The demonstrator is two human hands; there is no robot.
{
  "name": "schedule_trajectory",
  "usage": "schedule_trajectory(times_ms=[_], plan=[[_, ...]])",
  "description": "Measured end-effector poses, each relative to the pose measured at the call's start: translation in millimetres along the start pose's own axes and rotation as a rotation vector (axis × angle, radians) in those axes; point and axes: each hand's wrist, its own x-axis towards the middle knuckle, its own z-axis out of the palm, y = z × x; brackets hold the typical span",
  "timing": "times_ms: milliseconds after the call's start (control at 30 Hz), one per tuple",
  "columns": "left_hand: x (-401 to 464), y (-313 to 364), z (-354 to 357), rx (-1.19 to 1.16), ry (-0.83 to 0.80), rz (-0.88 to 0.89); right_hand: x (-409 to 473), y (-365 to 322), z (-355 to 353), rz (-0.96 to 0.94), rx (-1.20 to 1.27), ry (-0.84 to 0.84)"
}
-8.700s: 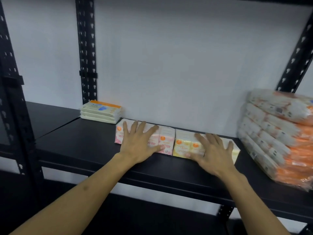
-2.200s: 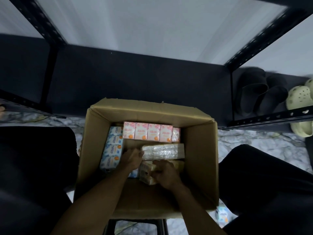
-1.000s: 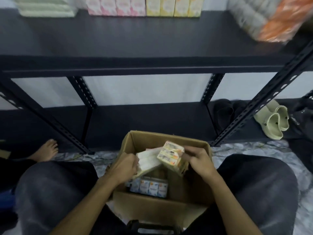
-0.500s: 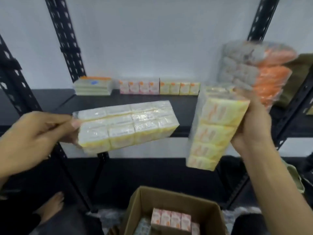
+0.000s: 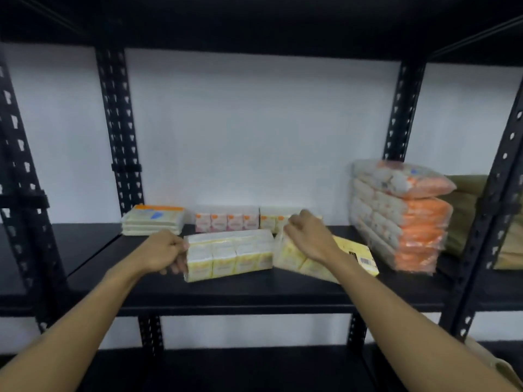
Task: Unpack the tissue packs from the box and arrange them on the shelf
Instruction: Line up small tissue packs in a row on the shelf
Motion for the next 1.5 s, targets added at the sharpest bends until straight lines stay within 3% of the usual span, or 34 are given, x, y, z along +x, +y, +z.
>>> schedule_trajectory(times_ms=[133,267,367,500,567,667,800,967,1167,1333,1500], plan=[[19.7,-17.7,10.4,-0.008,0.037,-0.097,8.5,18.0,25.9,0.003,-0.286,-0.166],[37.9,-26.8,9.6,0.040,0.076,-0.122,23.1,24.4,30.2,0.091,-0.224,-0.205],[49.2,-22.7,3.6,0.219,0.113,-0.116,30.8,26.3,24.8,0.079,-0.121,-0.172],[47.5,8.4,7.6,0.554,0.217,-0.113,27.5,49.7,4.8,0.052,-0.318,-0.017],[50.4,28.9,17.6,0.599,0.243,-0.034,22.2,69.3,-2.1,0.130,-0.344,-0.082],[69.6,47.3,37.0,0.577,0.175,0.027,15.4,84.7,6.1,0.196,-0.365,-0.181],[92.2,46.2,65.5,0.427,-0.024,-0.060,17.4,86.7,13.2,0.153,-0.384,-0.078],[86.7,43.1,84.2,0.430,0.248,0.054,24.5,96.3,20.2,0.154,-0.407,-0.021],[80.9,23.3,114.0,0.448,0.546,0.383,33.3,94.8,23.8,0.172,-0.422,0.031],[66.2,3.9,137.5,0.438,0.605,0.514,34.2,95.0,25.2,0.181,-0.420,0.024],[62.6,19.8,116.2,0.429,0.498,0.443,31.7,94.5,24.7,0.179,-0.431,0.041]])
